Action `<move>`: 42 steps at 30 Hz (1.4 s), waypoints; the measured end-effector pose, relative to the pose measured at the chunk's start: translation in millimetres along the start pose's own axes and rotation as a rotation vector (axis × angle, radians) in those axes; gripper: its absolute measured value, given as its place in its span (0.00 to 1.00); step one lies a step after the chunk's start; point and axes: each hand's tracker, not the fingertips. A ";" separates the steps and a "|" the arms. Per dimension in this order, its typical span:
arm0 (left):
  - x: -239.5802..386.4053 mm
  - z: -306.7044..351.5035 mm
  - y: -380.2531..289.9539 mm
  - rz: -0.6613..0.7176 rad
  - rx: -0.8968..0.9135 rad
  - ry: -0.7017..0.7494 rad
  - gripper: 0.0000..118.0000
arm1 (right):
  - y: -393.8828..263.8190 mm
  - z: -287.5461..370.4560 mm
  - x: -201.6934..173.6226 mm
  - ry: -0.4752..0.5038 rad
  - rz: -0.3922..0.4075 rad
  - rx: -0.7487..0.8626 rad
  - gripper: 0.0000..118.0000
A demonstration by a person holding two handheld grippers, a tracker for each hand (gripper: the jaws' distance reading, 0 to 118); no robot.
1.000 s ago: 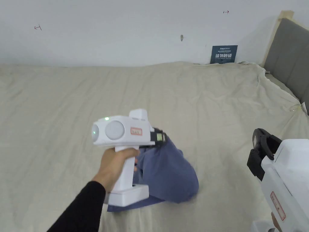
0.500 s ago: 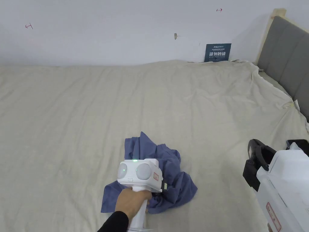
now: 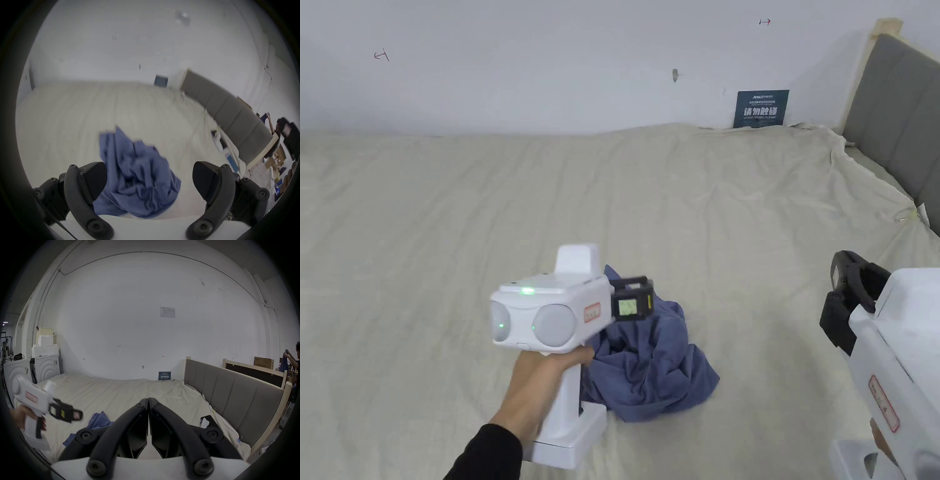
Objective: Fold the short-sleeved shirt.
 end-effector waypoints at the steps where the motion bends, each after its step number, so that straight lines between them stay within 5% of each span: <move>1: -2.6 11.1 5.8 0.003 0.054 0.030 0.94 | 0.6 2.2 5.1 0.001 0.001 0.007 0.00; 7: -20.7 74.9 22.6 -0.074 0.320 0.216 0.92 | 71.9 37.7 -35.5 0.011 0.005 0.044 0.00; 10: -32.0 93.2 18.0 -0.109 0.413 0.306 0.82 | 71.5 37.3 -35.1 0.014 0.005 0.054 0.00; 14: -44.0 109.3 7.8 -0.164 0.478 0.371 0.52 | 26.0 4.1 -7.2 0.019 0.001 0.066 0.00; 18: -52.9 120.4 -1.2 -0.152 0.503 0.376 0.02 | 24.1 -2.7 -10.8 0.020 0.004 0.077 0.00; 31: -55.8 121.2 -7.3 -0.142 0.495 0.347 0.00 | 31.0 -1.8 -25.4 0.031 0.000 0.077 0.00; 42: -60.1 70.7 -30.3 -0.099 0.182 0.242 0.00 | 21.0 -5.7 -21.0 0.027 0.000 0.049 0.00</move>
